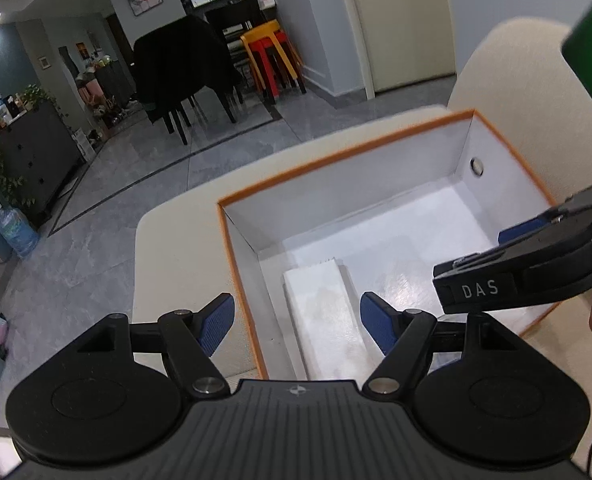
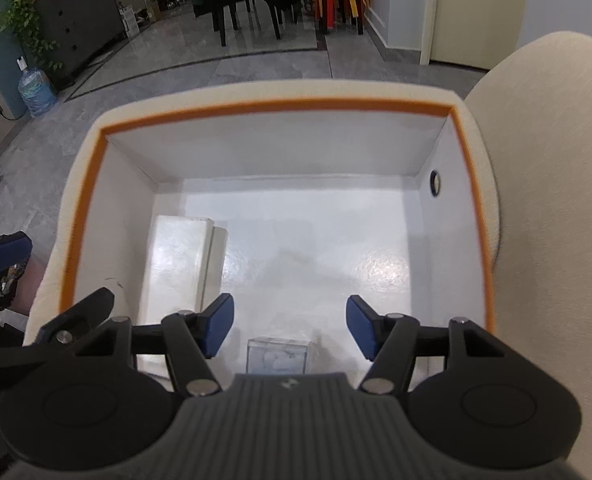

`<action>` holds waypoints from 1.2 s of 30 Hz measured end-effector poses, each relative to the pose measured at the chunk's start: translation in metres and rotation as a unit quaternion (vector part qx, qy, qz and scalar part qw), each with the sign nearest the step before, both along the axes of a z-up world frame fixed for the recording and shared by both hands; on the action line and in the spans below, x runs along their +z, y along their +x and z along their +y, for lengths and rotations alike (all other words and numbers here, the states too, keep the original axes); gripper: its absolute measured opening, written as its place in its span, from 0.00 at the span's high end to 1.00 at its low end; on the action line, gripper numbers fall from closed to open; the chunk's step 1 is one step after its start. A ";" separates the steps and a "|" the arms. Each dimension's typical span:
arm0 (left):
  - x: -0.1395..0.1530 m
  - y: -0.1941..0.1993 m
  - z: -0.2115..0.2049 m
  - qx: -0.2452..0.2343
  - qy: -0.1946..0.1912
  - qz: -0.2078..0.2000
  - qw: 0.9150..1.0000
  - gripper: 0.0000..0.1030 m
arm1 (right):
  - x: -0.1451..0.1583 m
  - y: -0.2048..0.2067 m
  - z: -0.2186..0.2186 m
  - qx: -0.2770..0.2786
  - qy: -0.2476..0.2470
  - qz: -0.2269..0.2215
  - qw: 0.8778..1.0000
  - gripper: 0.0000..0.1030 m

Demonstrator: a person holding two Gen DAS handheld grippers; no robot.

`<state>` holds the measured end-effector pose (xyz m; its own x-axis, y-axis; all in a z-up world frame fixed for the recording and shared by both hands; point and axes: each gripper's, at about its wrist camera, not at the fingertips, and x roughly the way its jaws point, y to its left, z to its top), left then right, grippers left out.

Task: Organize rigid objects
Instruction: 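Open both tools to release the white box and cube, then withdraw, then grasp the red card box with the left tool while the right tool grasps the Vaseline tube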

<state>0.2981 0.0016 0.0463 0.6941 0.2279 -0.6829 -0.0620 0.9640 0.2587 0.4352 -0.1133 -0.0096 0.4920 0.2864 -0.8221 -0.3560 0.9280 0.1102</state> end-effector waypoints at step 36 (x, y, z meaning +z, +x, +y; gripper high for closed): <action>0.003 -0.150 0.016 -0.006 -0.104 -0.063 0.993 0.14 | 0.015 -0.182 -0.086 0.010 0.058 -0.038 0.998 0.36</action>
